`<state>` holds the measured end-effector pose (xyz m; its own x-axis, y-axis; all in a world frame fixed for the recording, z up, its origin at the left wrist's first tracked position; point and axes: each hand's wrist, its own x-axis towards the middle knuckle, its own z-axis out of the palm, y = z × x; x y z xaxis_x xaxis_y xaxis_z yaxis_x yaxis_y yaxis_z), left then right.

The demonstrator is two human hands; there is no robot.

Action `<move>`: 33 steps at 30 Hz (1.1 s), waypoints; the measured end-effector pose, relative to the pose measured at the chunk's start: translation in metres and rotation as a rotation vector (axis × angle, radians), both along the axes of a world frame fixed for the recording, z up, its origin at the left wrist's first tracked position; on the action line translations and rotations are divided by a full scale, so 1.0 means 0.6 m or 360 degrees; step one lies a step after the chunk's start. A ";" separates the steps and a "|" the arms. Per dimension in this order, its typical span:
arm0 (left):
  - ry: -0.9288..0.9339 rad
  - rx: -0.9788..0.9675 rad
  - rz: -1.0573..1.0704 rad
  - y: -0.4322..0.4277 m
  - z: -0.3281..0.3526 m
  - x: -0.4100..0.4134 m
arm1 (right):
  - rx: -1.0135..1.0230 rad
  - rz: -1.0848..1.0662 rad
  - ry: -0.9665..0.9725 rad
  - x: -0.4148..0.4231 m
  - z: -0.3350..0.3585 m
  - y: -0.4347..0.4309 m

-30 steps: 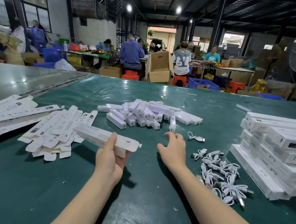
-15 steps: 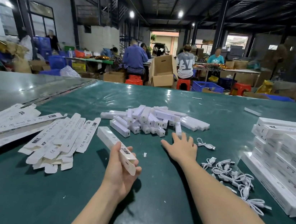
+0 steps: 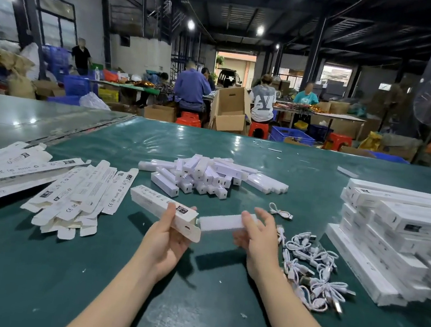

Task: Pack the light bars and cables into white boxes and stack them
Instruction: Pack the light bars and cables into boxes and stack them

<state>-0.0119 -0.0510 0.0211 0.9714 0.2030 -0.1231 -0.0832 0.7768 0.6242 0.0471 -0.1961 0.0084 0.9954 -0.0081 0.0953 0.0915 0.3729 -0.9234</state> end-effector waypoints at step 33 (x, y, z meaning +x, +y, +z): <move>-0.0196 0.0445 0.0183 0.021 -0.016 0.004 | -0.0032 0.0372 -0.0188 -0.029 0.000 0.002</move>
